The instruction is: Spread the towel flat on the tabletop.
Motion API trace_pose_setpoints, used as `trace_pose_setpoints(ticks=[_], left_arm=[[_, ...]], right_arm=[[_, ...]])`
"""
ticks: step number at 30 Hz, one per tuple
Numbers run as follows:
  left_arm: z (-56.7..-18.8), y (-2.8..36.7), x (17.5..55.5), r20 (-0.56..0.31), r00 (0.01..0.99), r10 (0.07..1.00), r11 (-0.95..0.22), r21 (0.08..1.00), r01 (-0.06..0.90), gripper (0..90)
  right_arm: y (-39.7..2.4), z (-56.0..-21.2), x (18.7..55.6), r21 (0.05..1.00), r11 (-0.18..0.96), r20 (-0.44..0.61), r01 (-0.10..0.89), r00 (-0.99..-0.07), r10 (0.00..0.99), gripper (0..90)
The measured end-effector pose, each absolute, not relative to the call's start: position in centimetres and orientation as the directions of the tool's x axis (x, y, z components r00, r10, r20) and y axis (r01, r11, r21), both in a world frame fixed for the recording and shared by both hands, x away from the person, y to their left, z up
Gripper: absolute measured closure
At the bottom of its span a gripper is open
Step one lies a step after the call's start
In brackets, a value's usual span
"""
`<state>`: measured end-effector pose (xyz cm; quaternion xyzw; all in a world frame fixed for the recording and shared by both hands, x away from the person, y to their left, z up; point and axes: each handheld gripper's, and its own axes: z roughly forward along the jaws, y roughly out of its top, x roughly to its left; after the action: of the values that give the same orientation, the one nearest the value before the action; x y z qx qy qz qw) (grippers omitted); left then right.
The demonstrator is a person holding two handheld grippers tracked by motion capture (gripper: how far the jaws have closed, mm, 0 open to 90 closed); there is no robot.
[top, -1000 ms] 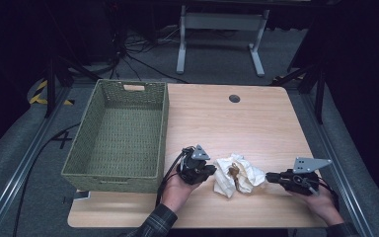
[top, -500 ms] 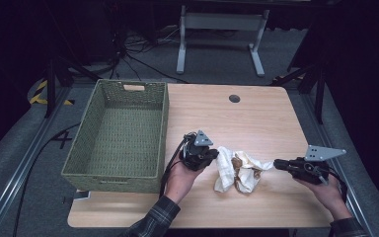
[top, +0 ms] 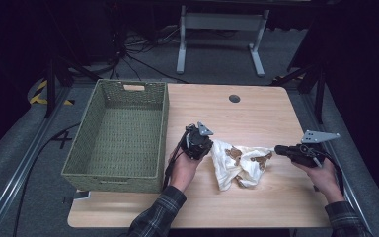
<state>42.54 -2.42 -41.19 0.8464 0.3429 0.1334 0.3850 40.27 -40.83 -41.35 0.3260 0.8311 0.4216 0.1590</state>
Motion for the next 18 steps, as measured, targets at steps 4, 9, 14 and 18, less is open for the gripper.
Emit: trace_pose_setpoints(ticks=[4,9,14,18], left_arm=[[-41.9,-2.5,43.3,-0.034,0.712,0.701,-0.476,0.722,0.503,86.2],[-42.9,-2.2,44.2,-0.037,0.683,0.73,-0.467,0.702,0.537,86.2],[-42.9,-1.7,44.1,-0.076,0.703,0.708,-0.452,0.716,0.532,79.7],[-42.1,-1.7,43.4,-0.096,0.727,0.68,-0.452,0.725,0.519,66.6]], right_arm=[[-41.0,-41.8,41.3,0.792,0.436,0.01,0.428,-0.723,0.691,85.3],[-41.3,-42.4,42.3,0.78,0.426,0.016,0.459,-0.695,0.718,85.3],[-41.6,-42.6,42.4,0.786,0.411,0.018,0.462,-0.682,0.731,72.0],[-41.7,-42.0,41.8,0.803,0.386,0.044,0.454,-0.691,0.721,67.9]])
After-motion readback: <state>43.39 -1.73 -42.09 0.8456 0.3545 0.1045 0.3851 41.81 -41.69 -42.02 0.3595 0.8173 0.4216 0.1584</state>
